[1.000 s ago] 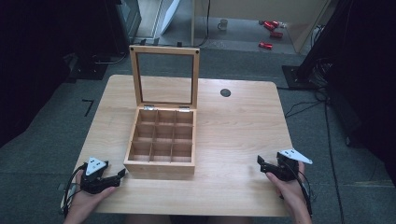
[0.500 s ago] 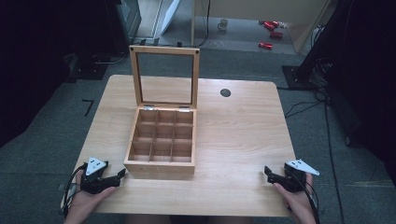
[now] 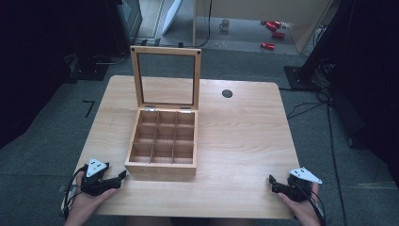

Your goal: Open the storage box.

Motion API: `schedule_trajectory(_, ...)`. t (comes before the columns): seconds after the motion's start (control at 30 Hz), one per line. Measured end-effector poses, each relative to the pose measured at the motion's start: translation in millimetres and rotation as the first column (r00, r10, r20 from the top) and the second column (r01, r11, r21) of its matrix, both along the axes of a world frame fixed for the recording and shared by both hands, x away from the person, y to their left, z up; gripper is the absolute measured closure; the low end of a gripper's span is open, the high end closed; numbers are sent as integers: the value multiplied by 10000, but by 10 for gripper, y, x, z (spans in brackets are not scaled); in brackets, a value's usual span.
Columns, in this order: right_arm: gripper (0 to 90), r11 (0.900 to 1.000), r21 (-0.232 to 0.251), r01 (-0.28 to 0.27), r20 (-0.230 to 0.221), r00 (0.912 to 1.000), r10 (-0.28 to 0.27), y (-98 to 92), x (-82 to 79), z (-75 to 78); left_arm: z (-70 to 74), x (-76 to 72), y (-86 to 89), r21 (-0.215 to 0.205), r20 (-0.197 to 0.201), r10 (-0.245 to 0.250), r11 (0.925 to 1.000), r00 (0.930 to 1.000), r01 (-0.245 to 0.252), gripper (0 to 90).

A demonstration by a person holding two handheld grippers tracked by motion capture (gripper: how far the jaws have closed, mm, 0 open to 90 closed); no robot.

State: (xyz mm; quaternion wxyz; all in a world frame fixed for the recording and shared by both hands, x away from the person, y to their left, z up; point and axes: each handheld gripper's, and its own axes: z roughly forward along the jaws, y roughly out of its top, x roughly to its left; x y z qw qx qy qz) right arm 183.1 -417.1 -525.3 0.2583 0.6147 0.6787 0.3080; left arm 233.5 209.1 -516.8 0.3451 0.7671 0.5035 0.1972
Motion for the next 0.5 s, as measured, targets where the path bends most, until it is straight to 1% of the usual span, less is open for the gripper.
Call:
schedule_trajectory(0.37,127,9999,-25,142,-22,9999,-142,13,1,-2,1,3,27,-227,-38,-30,9997,10000,29,236)
schedule_trajectory(0.5,128,9999,-24,146,-21,9999,-146,14,1,-2,0,0,13,-157,-23,-7,9999,10000,6,235)
